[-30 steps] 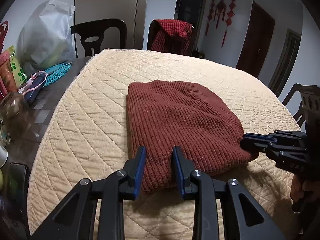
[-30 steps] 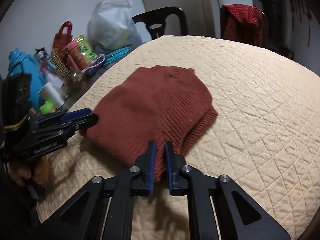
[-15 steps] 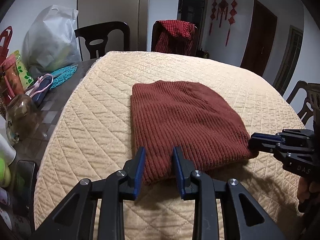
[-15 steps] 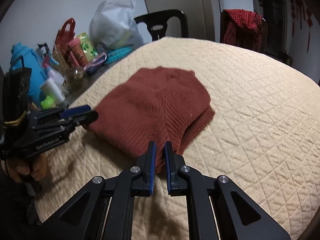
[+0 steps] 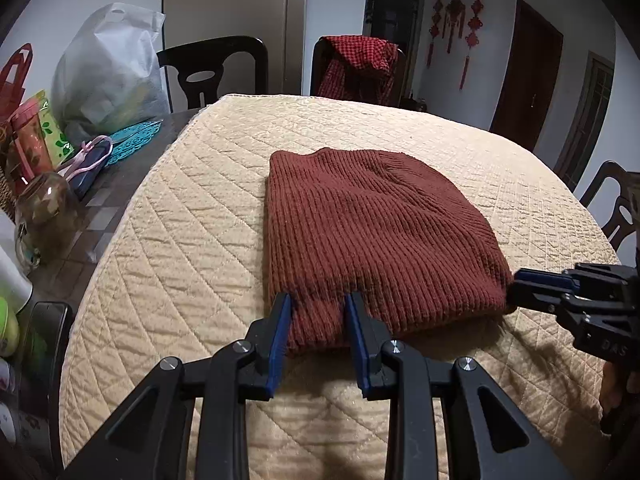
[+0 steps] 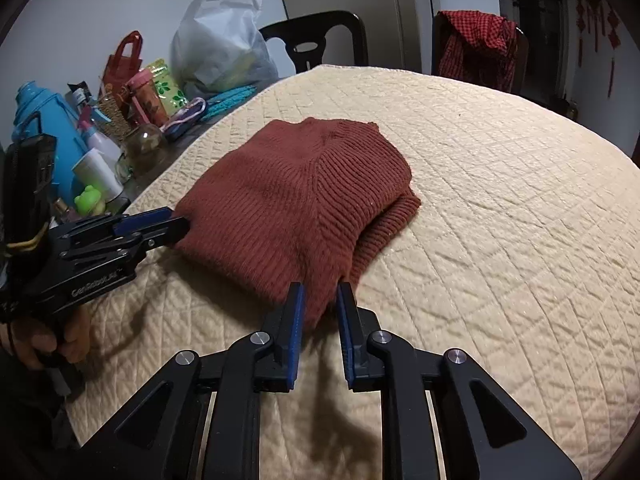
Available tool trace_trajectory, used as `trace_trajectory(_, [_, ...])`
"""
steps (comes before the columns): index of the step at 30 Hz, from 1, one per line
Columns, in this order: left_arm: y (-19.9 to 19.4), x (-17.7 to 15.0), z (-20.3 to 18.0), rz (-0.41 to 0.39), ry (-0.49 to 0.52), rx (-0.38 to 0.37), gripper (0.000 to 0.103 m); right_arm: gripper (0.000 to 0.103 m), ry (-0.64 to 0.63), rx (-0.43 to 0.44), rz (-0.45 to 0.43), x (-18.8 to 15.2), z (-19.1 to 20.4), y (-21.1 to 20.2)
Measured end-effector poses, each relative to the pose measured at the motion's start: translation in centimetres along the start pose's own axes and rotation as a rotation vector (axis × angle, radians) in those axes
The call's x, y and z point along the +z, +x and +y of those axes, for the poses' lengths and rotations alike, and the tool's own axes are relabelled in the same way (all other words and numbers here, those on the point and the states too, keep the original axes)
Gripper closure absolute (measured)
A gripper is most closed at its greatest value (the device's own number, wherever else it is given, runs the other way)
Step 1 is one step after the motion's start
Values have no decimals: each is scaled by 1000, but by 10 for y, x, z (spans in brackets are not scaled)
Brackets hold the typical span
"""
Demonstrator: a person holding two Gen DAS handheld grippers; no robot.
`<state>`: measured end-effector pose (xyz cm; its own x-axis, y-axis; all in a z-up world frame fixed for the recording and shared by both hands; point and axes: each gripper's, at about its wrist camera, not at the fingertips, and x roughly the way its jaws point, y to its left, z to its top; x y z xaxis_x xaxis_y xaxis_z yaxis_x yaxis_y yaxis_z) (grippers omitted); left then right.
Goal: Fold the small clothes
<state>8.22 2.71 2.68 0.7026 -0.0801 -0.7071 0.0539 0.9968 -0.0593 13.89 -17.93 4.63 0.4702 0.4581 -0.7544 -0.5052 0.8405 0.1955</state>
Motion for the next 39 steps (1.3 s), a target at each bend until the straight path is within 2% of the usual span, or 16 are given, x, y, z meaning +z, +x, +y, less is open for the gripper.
trace_trajectory(8, [-23,-12,-9,-7,6,14,71,84,-24,-27,-10,-20,7,-20])
trace_trajectory(12, [-33,-23,-11,-11,4,19,67,73,-38,-38,-21,-29,13,-30])
trace_trajectory(16, [-36,-31,-12,-8,4,19,65,73,-48,-46,-32,-35,18,-37])
trace_trajectory(39, [-3,-31,-1,68,-22,46,63,73,-47,-103,22,-30,14,-4])
